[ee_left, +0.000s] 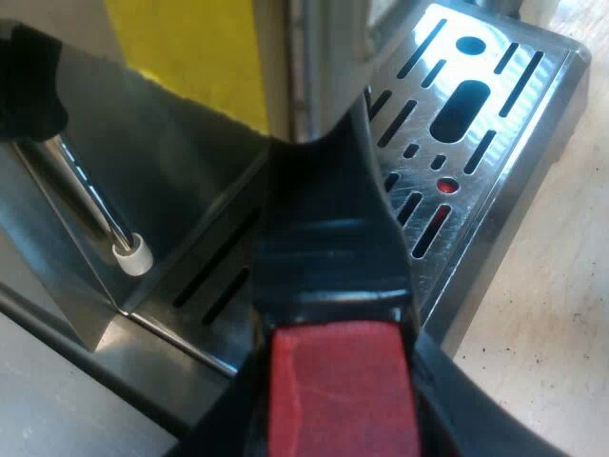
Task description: Put the handle in the coffee machine
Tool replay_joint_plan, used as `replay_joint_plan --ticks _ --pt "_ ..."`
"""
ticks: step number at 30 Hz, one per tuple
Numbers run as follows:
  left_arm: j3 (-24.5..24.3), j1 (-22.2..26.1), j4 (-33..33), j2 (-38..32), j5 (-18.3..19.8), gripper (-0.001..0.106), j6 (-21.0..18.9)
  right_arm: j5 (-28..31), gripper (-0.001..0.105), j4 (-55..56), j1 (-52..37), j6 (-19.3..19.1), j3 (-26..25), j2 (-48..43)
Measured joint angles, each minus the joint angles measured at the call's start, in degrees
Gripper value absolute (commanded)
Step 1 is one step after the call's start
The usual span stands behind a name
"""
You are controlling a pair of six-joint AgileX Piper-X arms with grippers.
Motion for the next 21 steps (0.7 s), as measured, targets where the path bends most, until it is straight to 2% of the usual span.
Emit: replay_joint_plan --ticks 15,18,19,21 --pt "0.00 2.10 1.02 0.00 2.38 0.000 1.07 0.00 0.063 0.00 -0.71 0.00 0.00 0.00" --pt "-0.58 2.33 3.56 0.00 2.27 0.000 5.37 0.00 0.063 0.00 -0.69 0.00 0.00 0.00" --pt "-0.74 2.59 5.16 0.00 2.18 0.000 8.06 0.00 0.063 0.00 -0.69 0.00 0.00 0.00" --pt "-0.17 3.68 9.54 -0.84 4.14 0.000 10.74 0.00 0.063 0.00 -0.69 0.00 0.00 0.00"
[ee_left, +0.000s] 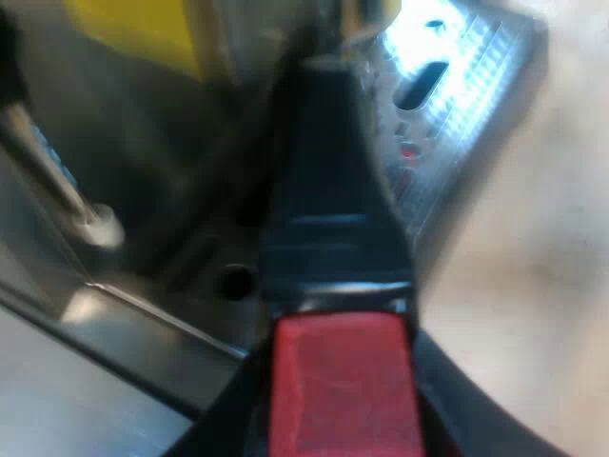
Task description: Put the handle in the coffee machine
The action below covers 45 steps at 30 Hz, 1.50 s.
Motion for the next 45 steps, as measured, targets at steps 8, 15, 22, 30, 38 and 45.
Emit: replay_joint_plan --ticks 8,15,22,30,38,45 --pt "2.90 0.07 0.48 -0.47 1.59 0.000 2.28 0.00 0.063 0.00 0.00 0.00 0.00 0.00" --pt "3.20 0.07 -3.34 0.57 1.76 0.000 0.01 0.00 0.063 0.00 0.00 0.00 0.00 0.00" --pt "3.26 0.12 -5.90 4.08 1.72 0.000 -1.80 0.00 0.063 0.00 0.00 0.00 0.00 0.00" --pt "3.26 0.12 -11.58 4.08 1.72 0.000 -4.68 0.00 0.063 0.00 0.00 0.00 0.00 0.00" --pt "3.26 0.23 -15.64 4.08 3.86 0.000 -6.88 0.00 0.063 0.00 0.00 0.00 0.00 0.00" --pt "3.59 0.23 -16.43 4.12 4.23 0.000 -7.22 0.00 0.063 0.00 0.00 0.00 0.00 0.00"
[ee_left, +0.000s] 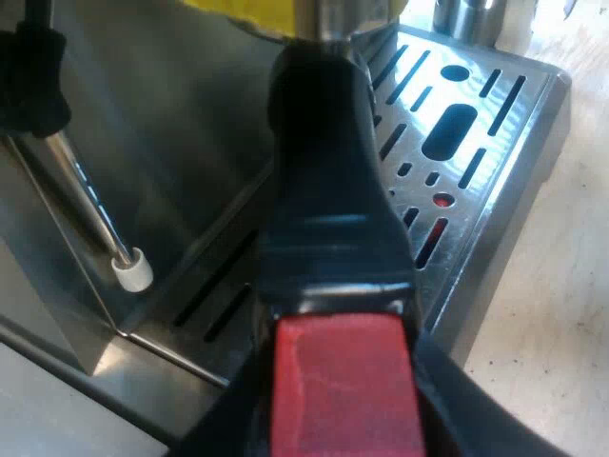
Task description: Put the handle in the coffee machine
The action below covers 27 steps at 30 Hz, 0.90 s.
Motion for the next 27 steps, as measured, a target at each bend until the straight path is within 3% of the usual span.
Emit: replay_joint_plan --ticks 18,23,27 --pt "0.36 0.00 -3.35 0.10 -0.13 0.000 -0.54 0.00 0.063 0.00 0.00 0.00 0.00 0.00" --pt "0.36 0.00 -6.02 0.72 -0.02 0.000 -4.53 0.00 0.063 0.00 0.00 1.66 0.00 0.00" --pt "0.65 0.00 -6.44 0.72 0.30 0.000 -5.05 0.00 0.063 0.00 0.00 1.66 0.00 0.00"
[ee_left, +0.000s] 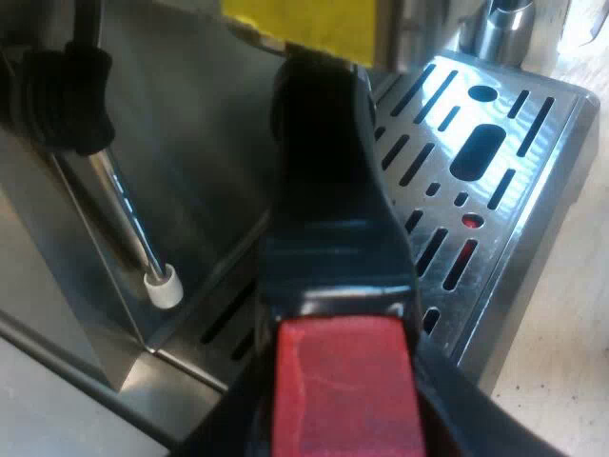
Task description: Put the handle in the coffee machine
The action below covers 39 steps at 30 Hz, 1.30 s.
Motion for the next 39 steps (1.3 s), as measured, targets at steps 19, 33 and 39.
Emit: replay_joint_plan --ticks 19,33,39 --pt "-0.12 -2.19 -1.50 -0.14 -1.49 0.000 -3.07 0.00 0.063 0.12 -0.35 0.00 0.00 0.00" --pt "0.21 -0.17 0.39 -1.60 1.61 0.000 -2.87 -4.79 0.063 0.78 -3.56 0.00 0.00 3.71" --pt "0.09 -0.17 0.39 -1.60 1.66 0.000 -2.87 -6.34 0.049 0.78 -5.80 0.00 0.00 4.78"
